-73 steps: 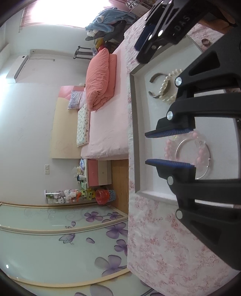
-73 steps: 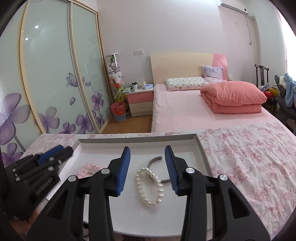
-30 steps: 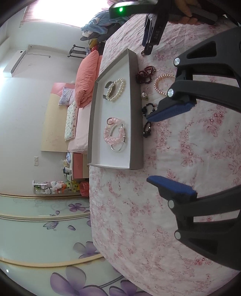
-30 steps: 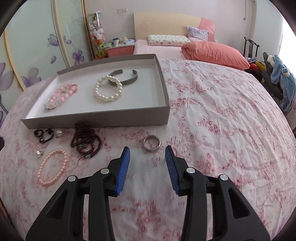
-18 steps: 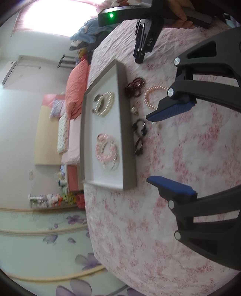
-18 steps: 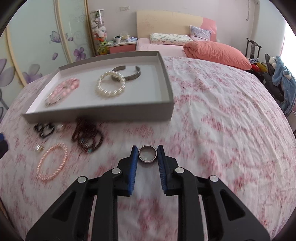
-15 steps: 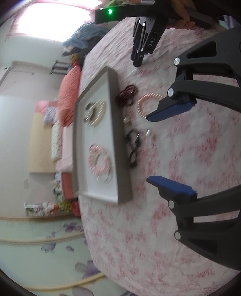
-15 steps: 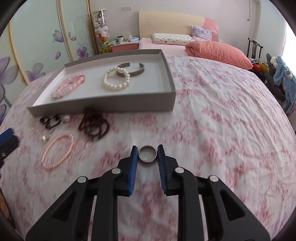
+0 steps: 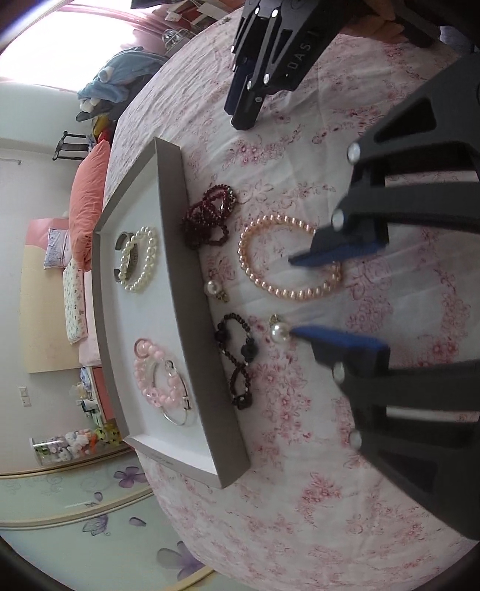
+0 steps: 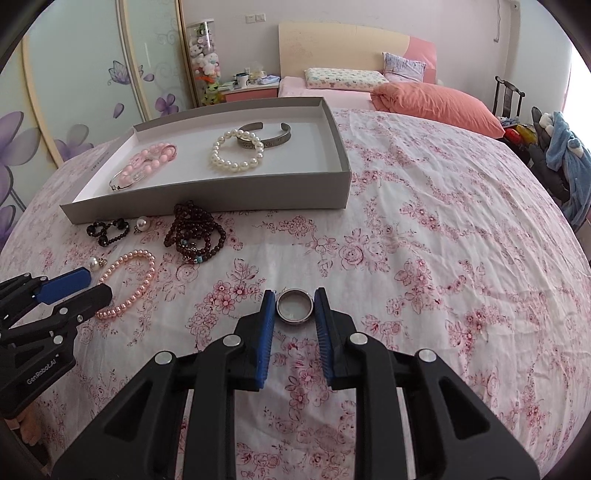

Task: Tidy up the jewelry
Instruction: 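Grasp the silver ring with the right tool while the left tool grasps the pink pearl bracelet, then carry the ring and pink pearl bracelet over the grey tray with both tools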

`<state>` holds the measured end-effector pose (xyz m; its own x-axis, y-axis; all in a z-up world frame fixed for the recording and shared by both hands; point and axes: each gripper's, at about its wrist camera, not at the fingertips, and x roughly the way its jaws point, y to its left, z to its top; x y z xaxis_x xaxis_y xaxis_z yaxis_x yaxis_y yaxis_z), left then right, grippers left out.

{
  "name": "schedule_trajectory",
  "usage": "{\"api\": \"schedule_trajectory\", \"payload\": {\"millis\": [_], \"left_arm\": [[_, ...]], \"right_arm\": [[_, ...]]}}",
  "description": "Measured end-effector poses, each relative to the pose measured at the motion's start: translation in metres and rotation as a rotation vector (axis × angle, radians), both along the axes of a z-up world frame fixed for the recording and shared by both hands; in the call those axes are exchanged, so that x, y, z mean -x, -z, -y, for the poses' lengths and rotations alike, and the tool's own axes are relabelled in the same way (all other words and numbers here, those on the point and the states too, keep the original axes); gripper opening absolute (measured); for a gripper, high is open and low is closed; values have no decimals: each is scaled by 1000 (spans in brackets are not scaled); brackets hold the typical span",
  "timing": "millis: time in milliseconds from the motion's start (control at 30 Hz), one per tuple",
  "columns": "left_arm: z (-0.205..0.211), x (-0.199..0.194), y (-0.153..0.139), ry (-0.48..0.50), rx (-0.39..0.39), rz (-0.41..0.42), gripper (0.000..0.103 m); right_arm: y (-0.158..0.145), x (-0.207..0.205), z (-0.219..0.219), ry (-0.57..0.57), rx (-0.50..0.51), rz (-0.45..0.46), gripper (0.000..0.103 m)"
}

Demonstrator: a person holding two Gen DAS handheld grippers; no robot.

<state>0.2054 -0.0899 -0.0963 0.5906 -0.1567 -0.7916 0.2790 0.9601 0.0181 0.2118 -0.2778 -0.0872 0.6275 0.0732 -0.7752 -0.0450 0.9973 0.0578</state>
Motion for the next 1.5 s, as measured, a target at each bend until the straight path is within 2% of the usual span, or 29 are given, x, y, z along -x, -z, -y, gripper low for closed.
{"api": "schedule_trajectory", "payload": {"millis": [100,267,567,800,1000,1267,1500], "left_arm": [[2,2,1,10,-17,16,17],[-3,-1,0,-3,6,8,21],[-2,2,0,2,-5,10,22],[-2,3,0,13,8,7,9],[-7,6,0,15,23,5,6],[-47,17,-5,-35,133,-32,6],[-85,25,-23,-125,229,24,6]], "right_arm": [[0,0,0,0,0,0,23],[0,1,0,0,1,0,23],[0,1,0,0,-2,0,23],[0,0,0,1,-5,0,23],[-1,1,1,-1,-6,2,23],[-7,8,-5,-26,-64,14,23],[-16,13,-16,-54,-103,49,23]]}}
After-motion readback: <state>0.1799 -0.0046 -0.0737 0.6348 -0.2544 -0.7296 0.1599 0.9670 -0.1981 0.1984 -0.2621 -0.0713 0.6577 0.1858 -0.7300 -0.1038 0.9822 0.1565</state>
